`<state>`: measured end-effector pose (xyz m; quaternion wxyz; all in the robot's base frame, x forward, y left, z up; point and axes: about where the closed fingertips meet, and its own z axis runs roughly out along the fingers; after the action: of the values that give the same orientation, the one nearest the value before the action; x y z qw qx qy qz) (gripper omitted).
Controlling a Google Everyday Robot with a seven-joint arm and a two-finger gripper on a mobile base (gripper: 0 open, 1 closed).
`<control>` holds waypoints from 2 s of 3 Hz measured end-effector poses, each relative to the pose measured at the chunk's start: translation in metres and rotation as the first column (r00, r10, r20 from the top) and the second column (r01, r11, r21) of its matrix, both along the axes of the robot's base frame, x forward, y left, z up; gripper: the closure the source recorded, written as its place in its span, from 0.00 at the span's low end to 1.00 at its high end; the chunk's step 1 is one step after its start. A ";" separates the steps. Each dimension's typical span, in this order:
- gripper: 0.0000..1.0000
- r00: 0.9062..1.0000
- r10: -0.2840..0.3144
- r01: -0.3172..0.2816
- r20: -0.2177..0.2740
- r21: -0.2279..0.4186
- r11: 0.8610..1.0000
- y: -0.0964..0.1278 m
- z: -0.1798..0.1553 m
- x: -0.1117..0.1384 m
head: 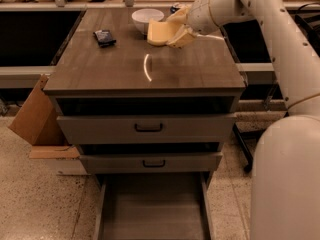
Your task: Pick sponge from bottom drawer and place on counter
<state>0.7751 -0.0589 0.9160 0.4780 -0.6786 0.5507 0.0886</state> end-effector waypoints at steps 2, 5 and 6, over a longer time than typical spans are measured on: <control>0.82 0.996 0.018 -0.011 -0.086 0.075 0.997 0.022 -0.027 0.019; 0.12 0.989 -0.021 0.034 -0.145 0.084 0.996 0.028 -0.041 0.035; 0.00 0.989 -0.025 0.037 -0.143 0.087 0.996 0.027 -0.041 0.036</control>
Offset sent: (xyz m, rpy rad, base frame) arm 0.0390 0.0203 -0.0335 0.1250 0.1258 0.0045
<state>0.8115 -0.0319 0.8748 0.4687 -0.6399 0.5893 0.1537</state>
